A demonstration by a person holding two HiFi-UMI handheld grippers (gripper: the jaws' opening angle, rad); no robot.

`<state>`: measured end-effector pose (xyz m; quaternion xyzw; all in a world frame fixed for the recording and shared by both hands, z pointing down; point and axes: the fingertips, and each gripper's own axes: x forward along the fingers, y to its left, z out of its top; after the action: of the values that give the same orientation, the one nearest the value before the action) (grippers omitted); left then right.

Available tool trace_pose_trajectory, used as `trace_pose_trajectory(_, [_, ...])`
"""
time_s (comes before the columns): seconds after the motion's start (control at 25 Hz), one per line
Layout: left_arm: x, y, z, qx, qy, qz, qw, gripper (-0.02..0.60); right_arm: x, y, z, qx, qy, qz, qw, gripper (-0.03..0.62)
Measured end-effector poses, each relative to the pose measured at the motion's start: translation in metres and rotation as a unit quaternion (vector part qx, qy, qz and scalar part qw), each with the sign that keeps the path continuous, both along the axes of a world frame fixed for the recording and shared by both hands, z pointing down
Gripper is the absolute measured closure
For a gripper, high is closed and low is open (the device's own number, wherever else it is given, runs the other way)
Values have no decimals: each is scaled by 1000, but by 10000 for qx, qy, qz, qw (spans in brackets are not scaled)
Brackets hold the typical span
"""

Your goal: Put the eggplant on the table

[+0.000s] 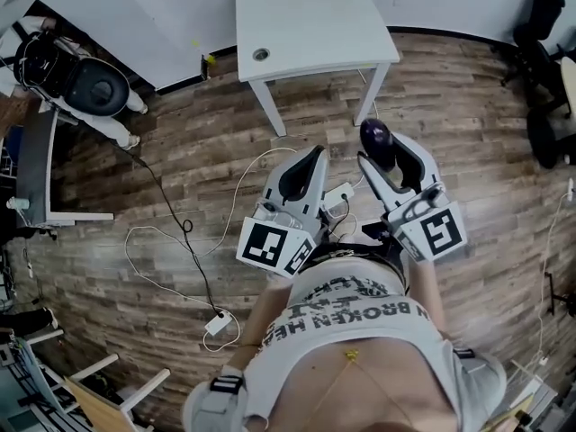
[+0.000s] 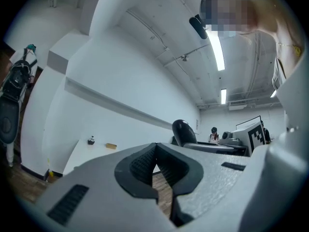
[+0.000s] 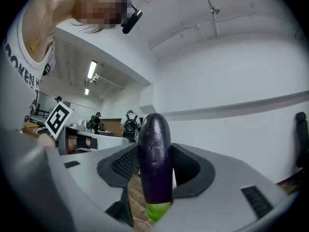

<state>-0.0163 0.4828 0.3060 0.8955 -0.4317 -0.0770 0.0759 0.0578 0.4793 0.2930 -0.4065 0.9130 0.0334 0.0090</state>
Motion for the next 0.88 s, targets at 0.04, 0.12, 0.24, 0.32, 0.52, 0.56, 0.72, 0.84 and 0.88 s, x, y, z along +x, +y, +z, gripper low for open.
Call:
trace_pose_trajectory(0.04, [-2, -14, 0, 6, 7, 68, 10000, 583, -3, -12, 0, -8, 17, 60, 10000, 387])
trace_pose_trajectory(0.12, [-6, -42, -4, 54, 1, 208, 9998, 583, -8, -36, -2, 17, 88, 170, 9998, 387])
trace_pose_trajectory(0.24, [-11, -79, -12, 159, 7, 384, 9991, 583, -17, -69, -8, 100, 122, 270, 9995, 387])
trace_pose_trajectory(0.32, [-17, -99, -15, 191, 8, 463, 9987, 583, -25, -87, -10, 123, 123, 312, 9994, 387])
trace_pose_trajectory(0.52, [-31, -137, -8, 91, 11, 569, 9983, 583, -43, -123, -2, 37, 129, 382, 9992, 387])
trace_pose_trajectory(0.56, [-33, -143, -6, 59, 8, 581, 9983, 583, -46, -129, -1, 7, 132, 386, 9992, 387])
trace_pose_trajectory(0.72, [-41, -163, 0, -24, 2, 634, 9980, 583, -57, -148, 3, -32, 182, 406, 9990, 387])
trace_pose_trajectory(0.84, [-52, -176, 2, -14, 69, 729, 9973, 583, -70, -162, 7, -38, 232, 438, 9988, 387])
trace_pose_trajectory(0.88, [-56, -180, 3, -14, 87, 773, 9970, 583, -73, -166, 8, -46, 237, 459, 9987, 387])
